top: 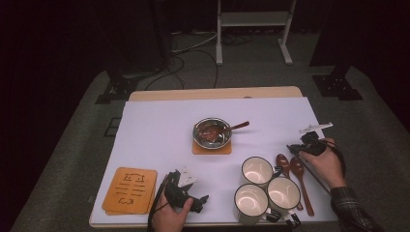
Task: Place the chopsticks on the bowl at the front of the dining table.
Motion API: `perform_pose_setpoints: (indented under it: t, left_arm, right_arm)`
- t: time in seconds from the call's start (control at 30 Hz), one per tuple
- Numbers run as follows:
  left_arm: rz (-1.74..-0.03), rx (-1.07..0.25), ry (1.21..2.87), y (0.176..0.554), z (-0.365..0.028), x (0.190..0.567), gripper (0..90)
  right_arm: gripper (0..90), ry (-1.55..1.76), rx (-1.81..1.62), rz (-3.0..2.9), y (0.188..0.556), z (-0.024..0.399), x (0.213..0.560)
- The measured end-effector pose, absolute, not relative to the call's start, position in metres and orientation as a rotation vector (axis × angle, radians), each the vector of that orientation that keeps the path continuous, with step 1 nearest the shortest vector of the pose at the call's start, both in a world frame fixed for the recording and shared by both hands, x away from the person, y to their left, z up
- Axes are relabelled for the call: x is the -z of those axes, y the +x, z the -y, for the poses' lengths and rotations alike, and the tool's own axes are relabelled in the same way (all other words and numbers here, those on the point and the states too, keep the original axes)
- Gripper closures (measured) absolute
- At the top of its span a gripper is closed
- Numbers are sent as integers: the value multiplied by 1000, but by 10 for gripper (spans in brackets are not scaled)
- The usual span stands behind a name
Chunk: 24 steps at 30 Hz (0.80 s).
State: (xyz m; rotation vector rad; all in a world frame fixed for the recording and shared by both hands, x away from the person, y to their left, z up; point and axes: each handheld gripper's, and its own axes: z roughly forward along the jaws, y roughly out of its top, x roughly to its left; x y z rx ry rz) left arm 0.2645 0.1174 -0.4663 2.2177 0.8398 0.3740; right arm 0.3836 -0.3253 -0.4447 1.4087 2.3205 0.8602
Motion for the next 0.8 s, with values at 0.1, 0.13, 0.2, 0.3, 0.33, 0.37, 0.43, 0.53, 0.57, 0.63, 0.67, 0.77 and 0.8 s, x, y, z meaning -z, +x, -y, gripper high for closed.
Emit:
perform_pose_setpoints:
  t: [0.1,0.13,0.2,0.3,0.33,0.37,0.43,0.53,0.57,0.63,0.67,0.77,0.8]
  left_arm:
    - [-840,-374,2218,264,-117,466,0]
    - [-840,-374,2218,264,-117,466,0]
    - [-840,-374,2218,265,-117,466,0]
    - [-840,-374,2218,265,-117,466,0]
    - [-840,-373,2218,265,-117,466,0]
    - [-840,-374,2218,265,-117,466,0]
    - [-840,-373,2218,265,-117,466,0]
    - [-839,-374,2218,265,-117,466,0]
    - [-840,-373,2218,265,-117,466,0]
    - [-840,-373,2218,265,-117,466,0]
    - [-840,-373,2218,265,-117,466,0]
    - [-840,-373,2218,265,-117,466,0]
    - [-840,-373,2218,265,-117,466,0]
  right_arm:
    - [828,1415,-867,-2317,389,321,445]
    - [828,1415,-867,-2317,389,321,445]
    - [828,1419,-870,-2315,393,319,445]
    - [828,1417,-870,-2313,399,315,445]
    - [828,1415,-866,-2313,402,312,445]
    - [828,1414,-865,-2313,404,310,445]
    - [828,1414,-864,-2312,405,308,445]
    - [824,1402,-853,-2314,407,305,445]
    - [804,1399,-857,-2314,407,305,445]
    - [776,1401,-863,-2312,406,305,445]
    - [764,1399,-860,-2311,406,305,445]
    - [744,1389,-870,-2306,405,305,444]
    - [733,1389,-874,-2304,405,305,443]
